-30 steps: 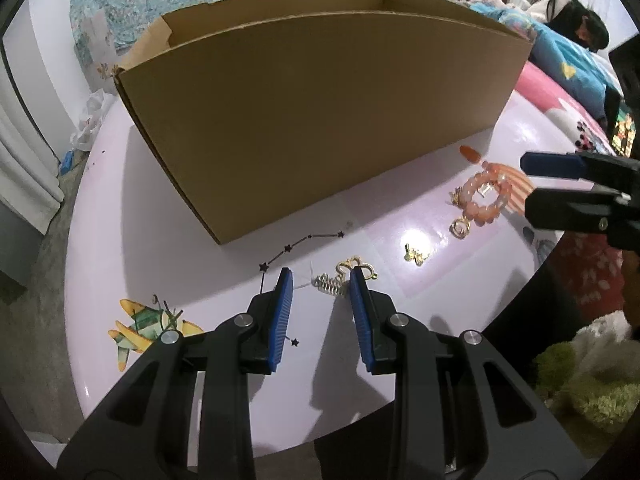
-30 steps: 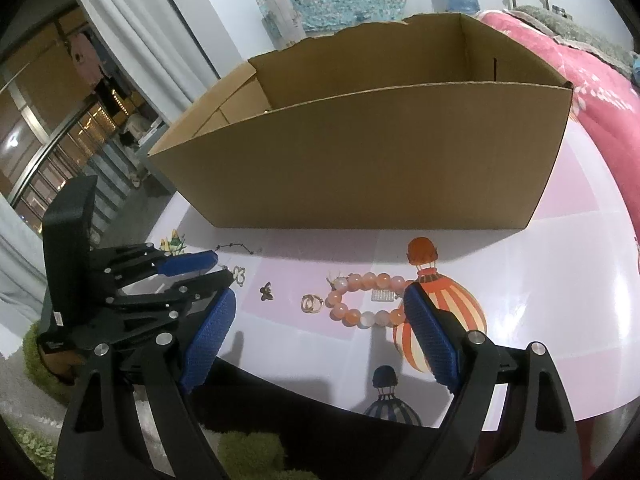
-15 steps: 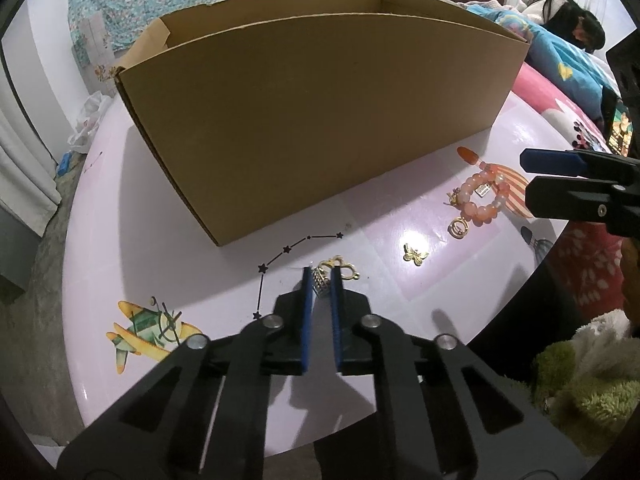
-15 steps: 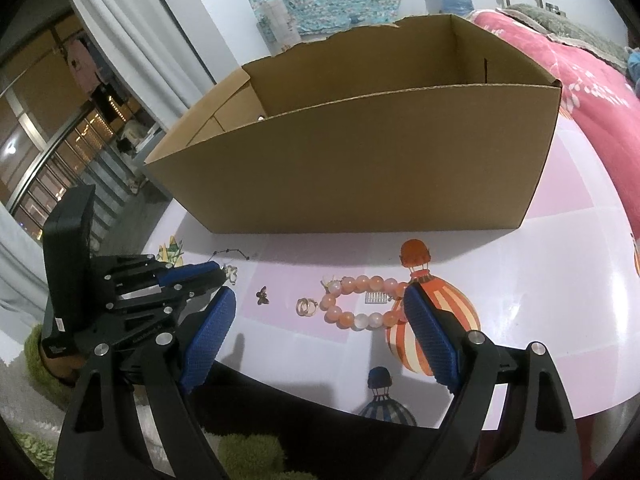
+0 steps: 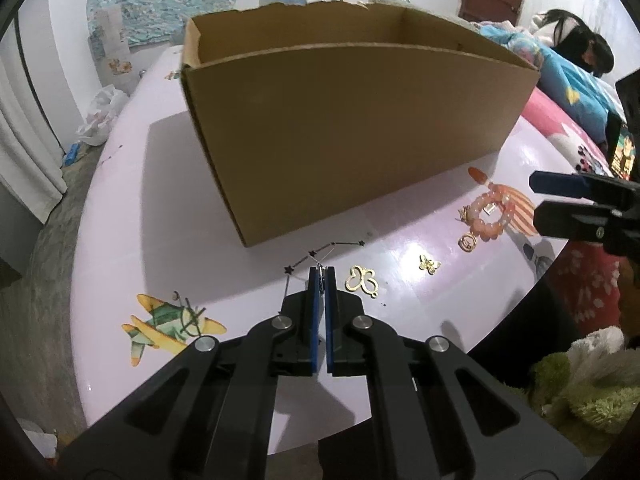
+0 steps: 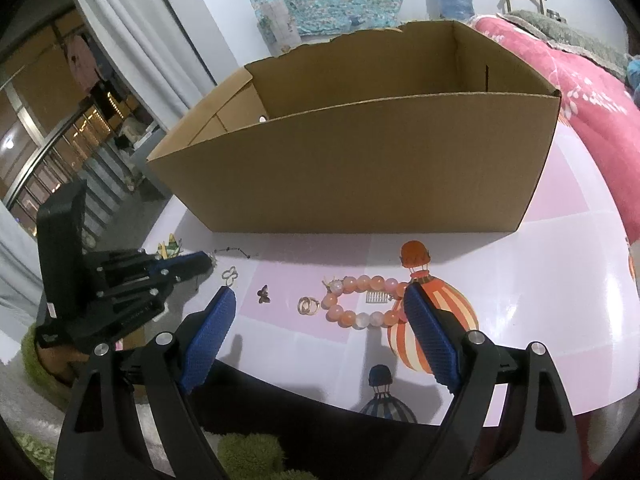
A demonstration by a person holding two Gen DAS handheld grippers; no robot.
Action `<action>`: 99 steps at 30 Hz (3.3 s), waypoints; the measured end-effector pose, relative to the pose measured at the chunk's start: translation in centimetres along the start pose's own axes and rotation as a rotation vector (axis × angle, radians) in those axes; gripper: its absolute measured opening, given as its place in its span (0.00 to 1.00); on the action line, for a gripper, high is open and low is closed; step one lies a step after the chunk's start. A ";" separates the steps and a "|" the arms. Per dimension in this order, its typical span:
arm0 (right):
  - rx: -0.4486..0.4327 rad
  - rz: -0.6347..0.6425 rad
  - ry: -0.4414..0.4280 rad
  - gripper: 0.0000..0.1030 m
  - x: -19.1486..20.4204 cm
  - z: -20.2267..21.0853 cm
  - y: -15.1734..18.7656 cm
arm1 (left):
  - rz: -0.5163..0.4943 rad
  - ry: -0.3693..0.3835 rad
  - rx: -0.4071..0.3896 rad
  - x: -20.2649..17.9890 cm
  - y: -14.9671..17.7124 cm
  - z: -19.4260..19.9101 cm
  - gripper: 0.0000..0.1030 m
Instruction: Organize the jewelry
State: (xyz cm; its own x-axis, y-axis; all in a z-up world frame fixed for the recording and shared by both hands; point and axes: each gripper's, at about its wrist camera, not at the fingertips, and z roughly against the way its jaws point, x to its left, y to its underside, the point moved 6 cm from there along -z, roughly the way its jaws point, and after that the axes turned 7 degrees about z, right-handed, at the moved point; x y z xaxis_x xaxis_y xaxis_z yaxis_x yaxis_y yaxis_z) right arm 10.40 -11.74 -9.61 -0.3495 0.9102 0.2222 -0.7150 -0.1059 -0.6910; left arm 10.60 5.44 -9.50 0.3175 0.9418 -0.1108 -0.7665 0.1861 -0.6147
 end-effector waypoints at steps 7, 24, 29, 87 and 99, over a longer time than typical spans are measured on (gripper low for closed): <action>0.035 0.033 0.008 0.68 0.3 0.0 0.8 | 0.032 -0.004 0.001 1.3 0.5 -0.3 0.02; 0.137 0.334 0.126 0.33 1.1 -1.8 0.6 | 0.054 0.009 0.000 1.3 0.2 -0.8 0.02; 0.201 0.478 0.171 0.25 1.1 -3.0 1.8 | 0.056 0.008 -0.001 1.4 0.2 -0.8 0.02; 0.101 0.129 0.267 0.17 0.2 -4.9 1.3 | 0.072 0.008 -0.016 1.7 0.4 -0.8 0.02; 0.091 0.140 0.219 0.05 0.8 -4.8 1.6 | 0.072 0.004 -0.025 1.9 0.6 -0.8 0.02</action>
State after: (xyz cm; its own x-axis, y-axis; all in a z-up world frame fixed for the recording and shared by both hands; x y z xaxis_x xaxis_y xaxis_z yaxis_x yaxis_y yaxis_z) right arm 11.88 -9.23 -13.89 -0.3167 0.9480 -0.0323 -0.7237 -0.2635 -0.6378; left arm 11.23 7.09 -10.70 0.2646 0.9513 -0.1582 -0.7732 0.1112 -0.6243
